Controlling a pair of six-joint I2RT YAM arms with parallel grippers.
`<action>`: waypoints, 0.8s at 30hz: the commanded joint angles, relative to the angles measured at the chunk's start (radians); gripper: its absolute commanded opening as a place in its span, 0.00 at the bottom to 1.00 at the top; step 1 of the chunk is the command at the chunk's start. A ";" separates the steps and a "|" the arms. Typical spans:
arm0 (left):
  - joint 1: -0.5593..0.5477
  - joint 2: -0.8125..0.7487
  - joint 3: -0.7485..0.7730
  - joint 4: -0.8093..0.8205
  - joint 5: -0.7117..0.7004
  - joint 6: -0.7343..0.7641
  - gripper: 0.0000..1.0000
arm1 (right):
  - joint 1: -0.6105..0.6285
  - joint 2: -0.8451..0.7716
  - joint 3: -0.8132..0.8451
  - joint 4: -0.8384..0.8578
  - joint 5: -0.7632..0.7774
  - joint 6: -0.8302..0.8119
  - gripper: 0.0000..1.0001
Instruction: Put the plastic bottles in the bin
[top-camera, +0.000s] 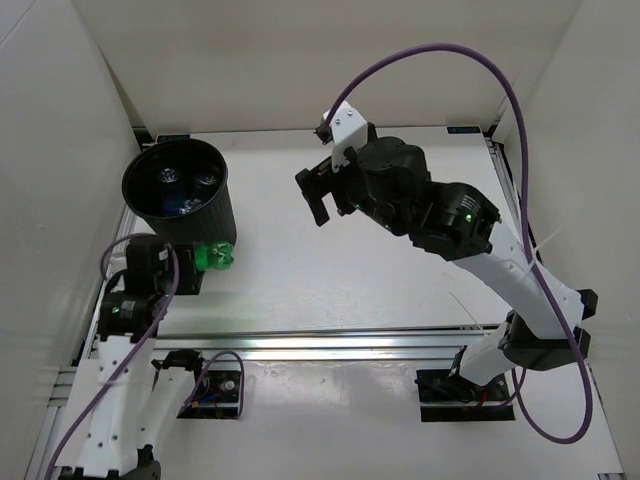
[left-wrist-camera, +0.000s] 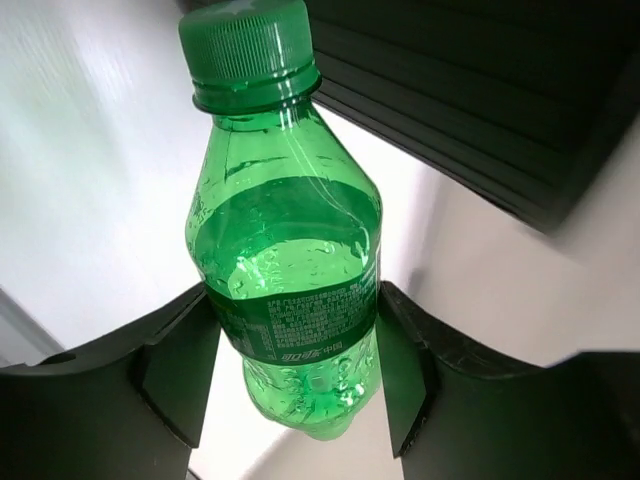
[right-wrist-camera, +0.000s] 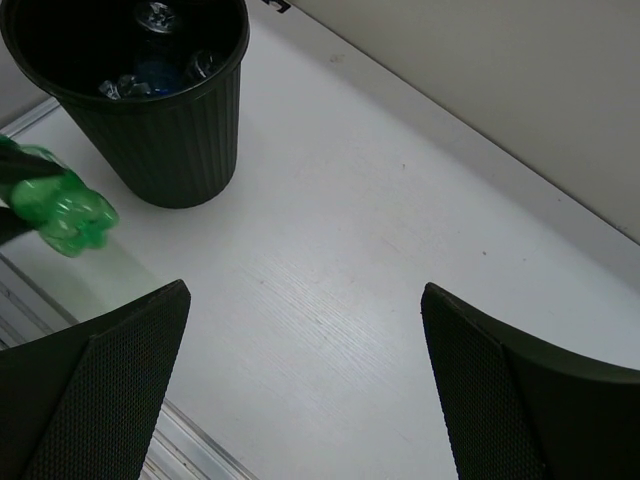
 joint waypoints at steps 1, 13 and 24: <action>0.004 -0.002 0.247 -0.345 -0.032 -0.027 0.60 | 0.004 0.019 0.032 0.050 -0.006 -0.006 1.00; 0.004 0.483 0.922 -0.020 -0.380 0.448 0.65 | 0.004 0.082 0.088 0.085 -0.060 0.005 1.00; 0.013 0.491 1.070 -0.097 -0.416 0.539 1.00 | -0.045 0.042 0.082 0.110 0.221 0.015 1.00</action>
